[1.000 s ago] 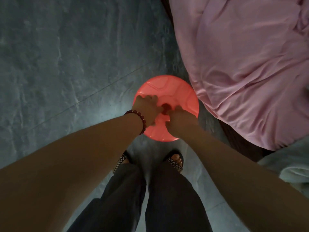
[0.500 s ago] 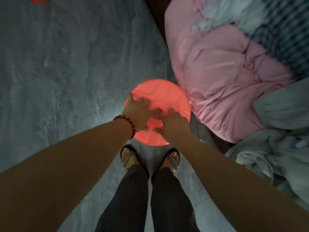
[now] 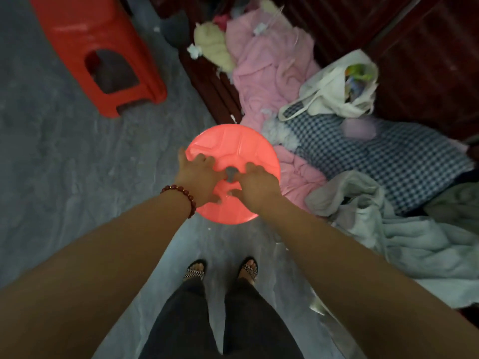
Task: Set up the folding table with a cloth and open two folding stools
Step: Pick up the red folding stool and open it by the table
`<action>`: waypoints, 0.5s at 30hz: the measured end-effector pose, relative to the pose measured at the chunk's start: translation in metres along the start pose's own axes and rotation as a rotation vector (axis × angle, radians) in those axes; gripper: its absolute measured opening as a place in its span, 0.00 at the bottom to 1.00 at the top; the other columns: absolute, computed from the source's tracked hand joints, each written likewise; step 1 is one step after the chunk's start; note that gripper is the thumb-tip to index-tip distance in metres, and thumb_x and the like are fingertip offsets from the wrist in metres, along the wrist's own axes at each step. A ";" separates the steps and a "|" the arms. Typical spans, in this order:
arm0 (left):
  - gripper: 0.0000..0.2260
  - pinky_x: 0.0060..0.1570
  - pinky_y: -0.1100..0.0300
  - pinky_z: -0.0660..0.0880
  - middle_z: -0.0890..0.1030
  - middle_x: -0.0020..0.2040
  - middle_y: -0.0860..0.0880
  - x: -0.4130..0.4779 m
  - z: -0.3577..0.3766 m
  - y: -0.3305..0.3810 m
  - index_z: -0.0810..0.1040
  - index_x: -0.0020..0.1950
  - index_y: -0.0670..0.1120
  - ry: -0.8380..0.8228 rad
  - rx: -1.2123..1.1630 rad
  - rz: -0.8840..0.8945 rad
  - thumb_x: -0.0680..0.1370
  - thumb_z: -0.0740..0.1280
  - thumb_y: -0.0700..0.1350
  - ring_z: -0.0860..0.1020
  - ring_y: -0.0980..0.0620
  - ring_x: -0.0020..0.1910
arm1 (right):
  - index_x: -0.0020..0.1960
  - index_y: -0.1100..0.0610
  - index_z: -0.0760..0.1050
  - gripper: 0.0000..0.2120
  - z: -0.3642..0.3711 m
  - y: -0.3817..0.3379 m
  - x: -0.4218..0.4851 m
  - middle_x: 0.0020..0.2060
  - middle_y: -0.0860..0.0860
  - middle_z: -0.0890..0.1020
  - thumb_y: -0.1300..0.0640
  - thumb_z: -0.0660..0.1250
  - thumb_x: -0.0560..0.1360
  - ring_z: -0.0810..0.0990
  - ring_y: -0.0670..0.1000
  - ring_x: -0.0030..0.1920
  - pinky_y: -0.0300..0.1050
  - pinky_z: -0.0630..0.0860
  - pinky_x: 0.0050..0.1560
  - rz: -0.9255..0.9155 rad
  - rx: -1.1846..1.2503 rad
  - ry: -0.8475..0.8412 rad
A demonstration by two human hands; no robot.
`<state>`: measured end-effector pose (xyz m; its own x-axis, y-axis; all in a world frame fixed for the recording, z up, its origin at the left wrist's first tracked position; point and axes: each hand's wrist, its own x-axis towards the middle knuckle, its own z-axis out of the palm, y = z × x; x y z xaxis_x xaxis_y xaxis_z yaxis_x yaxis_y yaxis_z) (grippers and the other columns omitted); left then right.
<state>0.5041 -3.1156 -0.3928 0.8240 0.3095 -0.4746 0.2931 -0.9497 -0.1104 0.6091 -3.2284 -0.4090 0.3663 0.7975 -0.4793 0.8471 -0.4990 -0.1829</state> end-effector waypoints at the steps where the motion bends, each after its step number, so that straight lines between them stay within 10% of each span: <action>1: 0.28 0.66 0.32 0.53 0.67 0.66 0.46 -0.010 -0.012 -0.005 0.65 0.69 0.60 0.013 -0.006 -0.001 0.71 0.66 0.64 0.66 0.43 0.66 | 0.68 0.47 0.70 0.25 -0.014 -0.007 -0.009 0.62 0.56 0.70 0.40 0.63 0.74 0.71 0.58 0.61 0.49 0.71 0.56 -0.001 -0.008 0.014; 15: 0.31 0.67 0.33 0.50 0.69 0.64 0.47 -0.084 -0.118 -0.015 0.65 0.69 0.61 0.112 0.130 0.351 0.69 0.63 0.68 0.66 0.44 0.65 | 0.68 0.49 0.70 0.24 -0.088 -0.050 -0.137 0.66 0.56 0.66 0.41 0.62 0.75 0.70 0.59 0.61 0.49 0.70 0.56 0.208 0.120 0.193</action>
<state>0.4878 -3.1220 -0.2482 0.9130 -0.0387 -0.4060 -0.0737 -0.9947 -0.0711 0.5508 -3.2827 -0.2585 0.6032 0.7178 -0.3476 0.6989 -0.6857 -0.2033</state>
